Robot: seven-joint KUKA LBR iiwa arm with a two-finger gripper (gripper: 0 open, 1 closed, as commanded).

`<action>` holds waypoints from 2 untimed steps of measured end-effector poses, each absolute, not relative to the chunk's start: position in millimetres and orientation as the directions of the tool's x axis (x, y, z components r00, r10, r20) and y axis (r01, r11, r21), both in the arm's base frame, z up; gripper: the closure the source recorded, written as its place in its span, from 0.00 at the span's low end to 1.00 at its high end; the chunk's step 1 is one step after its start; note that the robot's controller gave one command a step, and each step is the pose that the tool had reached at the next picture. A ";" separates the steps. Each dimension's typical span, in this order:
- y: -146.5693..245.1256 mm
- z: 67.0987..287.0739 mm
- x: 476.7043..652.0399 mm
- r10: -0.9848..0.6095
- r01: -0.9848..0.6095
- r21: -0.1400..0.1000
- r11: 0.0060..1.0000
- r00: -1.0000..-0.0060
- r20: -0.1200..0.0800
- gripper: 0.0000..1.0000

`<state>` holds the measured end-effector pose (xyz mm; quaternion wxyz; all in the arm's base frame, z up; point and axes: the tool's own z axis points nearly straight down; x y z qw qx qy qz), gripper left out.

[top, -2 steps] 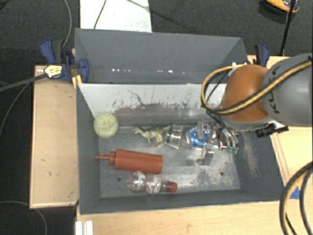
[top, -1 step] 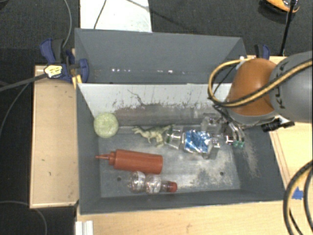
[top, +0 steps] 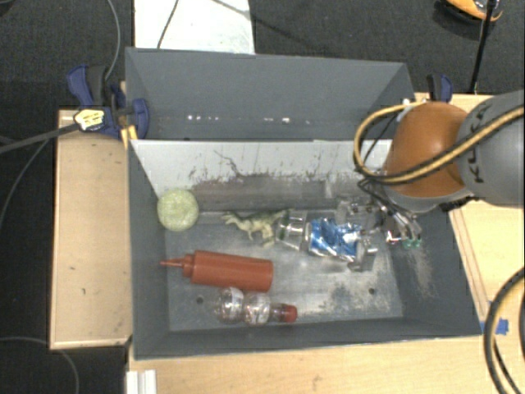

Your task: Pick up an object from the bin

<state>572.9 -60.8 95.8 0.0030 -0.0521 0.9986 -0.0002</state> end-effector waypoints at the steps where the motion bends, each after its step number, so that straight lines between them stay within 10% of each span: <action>1: -19.5 77.4 571.8 0.239 0.239 0.002 0.971 -0.971 -0.019 1.00; 2: -19.5 77.4 571.8 0.238 0.238 0.002 0.971 -0.971 -0.020 1.00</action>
Offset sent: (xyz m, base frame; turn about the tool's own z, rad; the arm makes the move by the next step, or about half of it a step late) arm 0.0000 0.0000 0.0000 0.0000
